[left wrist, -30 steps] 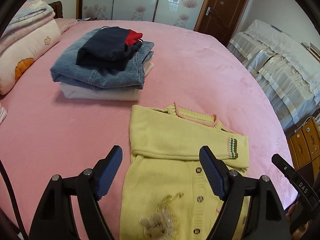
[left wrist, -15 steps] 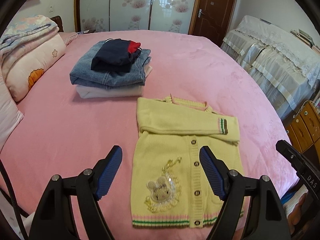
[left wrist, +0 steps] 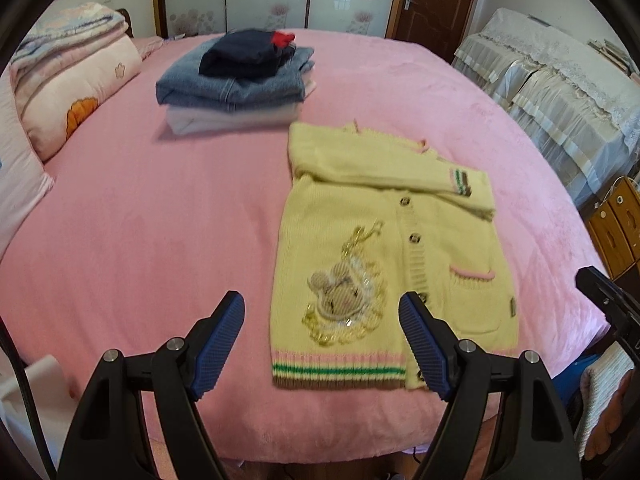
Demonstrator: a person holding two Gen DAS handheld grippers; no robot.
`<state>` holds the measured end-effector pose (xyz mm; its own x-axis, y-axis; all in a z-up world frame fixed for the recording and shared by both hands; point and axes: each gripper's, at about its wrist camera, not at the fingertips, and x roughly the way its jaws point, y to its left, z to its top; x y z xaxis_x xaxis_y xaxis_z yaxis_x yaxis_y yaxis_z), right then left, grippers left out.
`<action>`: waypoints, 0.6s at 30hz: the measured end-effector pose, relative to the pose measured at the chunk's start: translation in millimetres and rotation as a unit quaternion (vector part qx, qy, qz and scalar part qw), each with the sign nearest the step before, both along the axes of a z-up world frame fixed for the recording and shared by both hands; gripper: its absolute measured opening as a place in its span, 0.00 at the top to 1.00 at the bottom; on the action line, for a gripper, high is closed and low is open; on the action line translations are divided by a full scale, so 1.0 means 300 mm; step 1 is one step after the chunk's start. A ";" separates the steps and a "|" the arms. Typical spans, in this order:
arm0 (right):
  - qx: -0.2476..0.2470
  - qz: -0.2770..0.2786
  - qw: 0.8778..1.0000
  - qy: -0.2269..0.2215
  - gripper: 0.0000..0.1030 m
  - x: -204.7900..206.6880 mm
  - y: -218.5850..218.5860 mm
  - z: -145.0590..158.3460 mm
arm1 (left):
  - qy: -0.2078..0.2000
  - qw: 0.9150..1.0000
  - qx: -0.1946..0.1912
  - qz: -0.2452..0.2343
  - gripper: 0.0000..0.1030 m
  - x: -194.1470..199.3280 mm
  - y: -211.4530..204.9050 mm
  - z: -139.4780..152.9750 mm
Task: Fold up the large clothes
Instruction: 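Move both tools to the striped ribbed hem of the cardigan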
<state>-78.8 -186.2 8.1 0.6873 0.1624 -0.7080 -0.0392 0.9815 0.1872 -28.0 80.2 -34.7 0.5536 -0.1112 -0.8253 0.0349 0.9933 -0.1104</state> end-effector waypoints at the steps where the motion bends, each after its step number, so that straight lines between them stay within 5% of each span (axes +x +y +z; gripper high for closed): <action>1: -0.005 0.000 1.000 0.007 0.63 -0.009 -0.009 -0.022 | 0.005 1.000 0.002 0.004 0.24 -0.005 0.005 -0.024; 9: -0.016 -0.002 0.997 0.078 0.63 -0.045 -0.074 -0.220 | 0.046 0.998 -0.024 0.027 0.24 -0.028 0.080 -0.236; 18: 0.028 -0.002 0.989 0.146 0.63 -0.063 -0.105 -0.375 | 0.086 0.992 -0.077 0.043 0.24 -0.027 0.157 -0.384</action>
<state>-97.7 -217.6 -104.4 0.4560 0.2053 -0.8660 0.0282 0.9692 0.2446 -36.0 127.2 -149.8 0.4194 -0.2016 -0.8852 -0.0815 0.9627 -0.2578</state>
